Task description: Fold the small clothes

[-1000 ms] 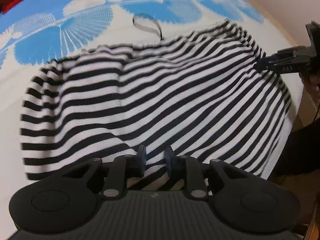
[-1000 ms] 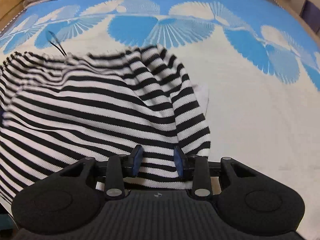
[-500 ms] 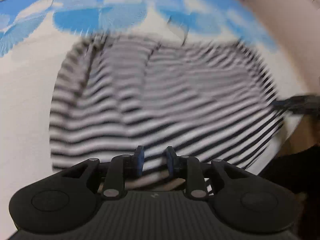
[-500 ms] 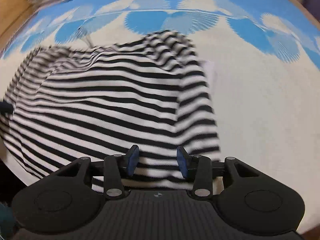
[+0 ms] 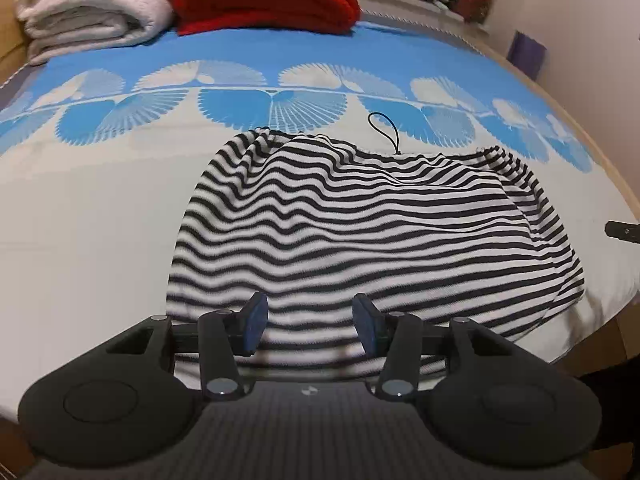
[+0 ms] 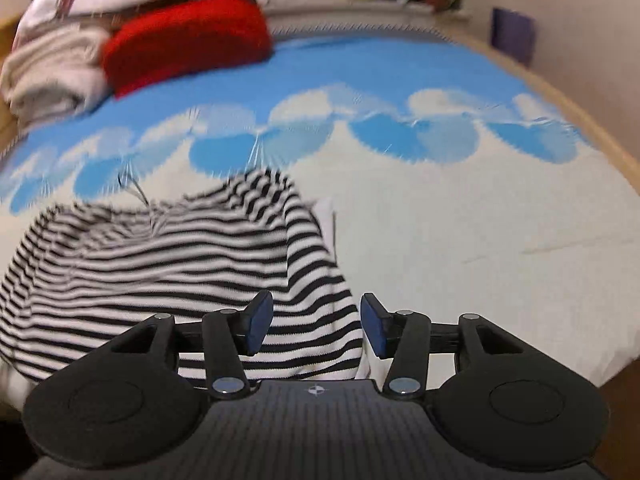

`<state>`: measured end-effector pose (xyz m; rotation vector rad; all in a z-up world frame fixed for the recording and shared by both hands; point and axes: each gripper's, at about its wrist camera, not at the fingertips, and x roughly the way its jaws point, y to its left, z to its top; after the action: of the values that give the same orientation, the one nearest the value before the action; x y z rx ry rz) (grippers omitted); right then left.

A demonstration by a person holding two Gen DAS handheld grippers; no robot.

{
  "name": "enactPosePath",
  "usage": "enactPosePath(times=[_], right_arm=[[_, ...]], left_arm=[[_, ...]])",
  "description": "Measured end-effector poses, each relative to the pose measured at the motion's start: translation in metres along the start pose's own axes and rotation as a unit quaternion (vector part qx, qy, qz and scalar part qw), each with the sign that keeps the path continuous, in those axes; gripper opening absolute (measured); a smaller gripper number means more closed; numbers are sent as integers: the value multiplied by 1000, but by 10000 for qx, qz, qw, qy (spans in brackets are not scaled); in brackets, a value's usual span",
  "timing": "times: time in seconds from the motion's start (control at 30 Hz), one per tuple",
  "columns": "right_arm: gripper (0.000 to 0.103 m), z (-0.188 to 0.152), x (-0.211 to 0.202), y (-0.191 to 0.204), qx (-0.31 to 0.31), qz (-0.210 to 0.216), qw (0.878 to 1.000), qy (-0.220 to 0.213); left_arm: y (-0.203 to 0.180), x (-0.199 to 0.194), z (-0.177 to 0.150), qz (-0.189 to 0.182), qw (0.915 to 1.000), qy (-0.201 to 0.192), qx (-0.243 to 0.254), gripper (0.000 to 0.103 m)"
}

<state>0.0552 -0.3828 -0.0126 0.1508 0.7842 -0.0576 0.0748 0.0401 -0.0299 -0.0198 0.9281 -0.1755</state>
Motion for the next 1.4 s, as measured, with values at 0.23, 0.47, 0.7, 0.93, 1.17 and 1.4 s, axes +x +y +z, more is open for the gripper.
enactPosePath(times=[0.23, 0.47, 0.7, 0.93, 1.17, 1.4], right_arm=[[51, -13, -18, 6, 44, 84, 9997, -218], [51, -11, -11, 23, 35, -6, 9998, -186], [51, -9, -3, 38, -502, -41, 9985, -218], [51, 1, 4, 29, -282, -63, 9996, -28], [51, 18, 6, 40, -983, 102, 9951, -54], [52, 20, 21, 1, -595, 19, 9982, 31]], left_arm=[[-23, -8, -30, 200, 9993, -191, -243, 52], [-10, -3, -29, 129, 9982, -191, -546, 67], [25, 31, -38, -11, 9864, 224, -1629, 73], [47, 46, -40, 135, 9685, 479, -2442, 82], [70, 61, -42, 321, 9539, 571, -2929, 82], [69, 65, -36, 380, 9550, 455, -2906, 82]])
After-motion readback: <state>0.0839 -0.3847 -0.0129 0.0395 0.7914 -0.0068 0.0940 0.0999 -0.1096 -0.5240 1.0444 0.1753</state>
